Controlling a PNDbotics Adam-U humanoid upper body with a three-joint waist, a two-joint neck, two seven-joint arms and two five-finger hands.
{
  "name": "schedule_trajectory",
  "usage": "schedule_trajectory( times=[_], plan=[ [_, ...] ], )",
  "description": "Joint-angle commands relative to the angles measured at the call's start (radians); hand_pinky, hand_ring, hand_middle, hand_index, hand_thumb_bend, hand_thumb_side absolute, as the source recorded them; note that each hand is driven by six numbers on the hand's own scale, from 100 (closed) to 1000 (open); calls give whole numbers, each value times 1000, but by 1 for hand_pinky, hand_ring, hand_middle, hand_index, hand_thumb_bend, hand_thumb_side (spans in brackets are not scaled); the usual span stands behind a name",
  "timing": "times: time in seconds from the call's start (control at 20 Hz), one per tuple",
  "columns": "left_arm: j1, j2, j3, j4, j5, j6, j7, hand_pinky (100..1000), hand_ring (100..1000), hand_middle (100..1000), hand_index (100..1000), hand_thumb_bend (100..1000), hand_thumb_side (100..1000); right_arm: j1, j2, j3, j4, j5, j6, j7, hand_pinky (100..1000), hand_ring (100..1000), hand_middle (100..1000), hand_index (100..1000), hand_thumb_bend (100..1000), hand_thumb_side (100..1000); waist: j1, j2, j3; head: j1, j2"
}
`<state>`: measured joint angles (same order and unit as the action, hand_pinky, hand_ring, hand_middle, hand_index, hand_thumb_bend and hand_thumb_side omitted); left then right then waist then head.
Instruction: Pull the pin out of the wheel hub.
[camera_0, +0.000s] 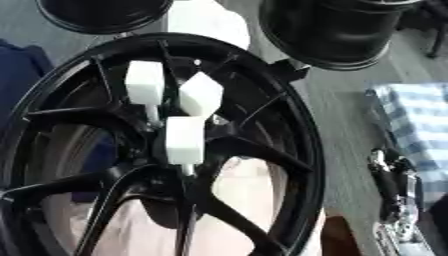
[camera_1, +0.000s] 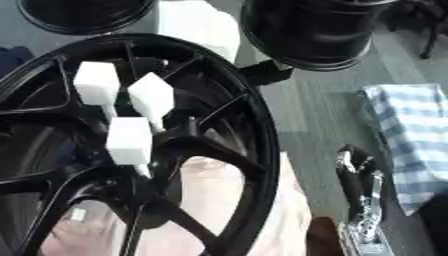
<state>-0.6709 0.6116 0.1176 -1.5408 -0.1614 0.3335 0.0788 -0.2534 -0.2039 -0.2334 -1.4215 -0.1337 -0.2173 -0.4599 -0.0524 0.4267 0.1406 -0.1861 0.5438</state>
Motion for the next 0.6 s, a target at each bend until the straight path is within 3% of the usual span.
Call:
schedule_trajectory(
  times=[0.05, 0.25, 0.6],
  plan=[
    [0, -29, -4, -102, 56, -52, 58, 560, 523, 511, 664, 100, 850, -4, -8, -1, -14, -1, -3, 0, 715, 666, 572, 678, 153, 426, 0, -24, -1, 7, -2],
    [99, -139, -21, -183, 125, -122, 127, 584, 536, 524, 673, 190, 901, -15, 2, 2, -14, -5, -3, 2, 715, 667, 573, 678, 153, 426, -13, -18, -8, 15, -8],
    [197, -299, -60, -102, 237, -226, 238, 586, 538, 525, 680, 182, 944, -15, 2, 0, -13, -4, -4, 1, 715, 667, 573, 678, 152, 427, -15, -17, -3, 7, -8]
  ],
)
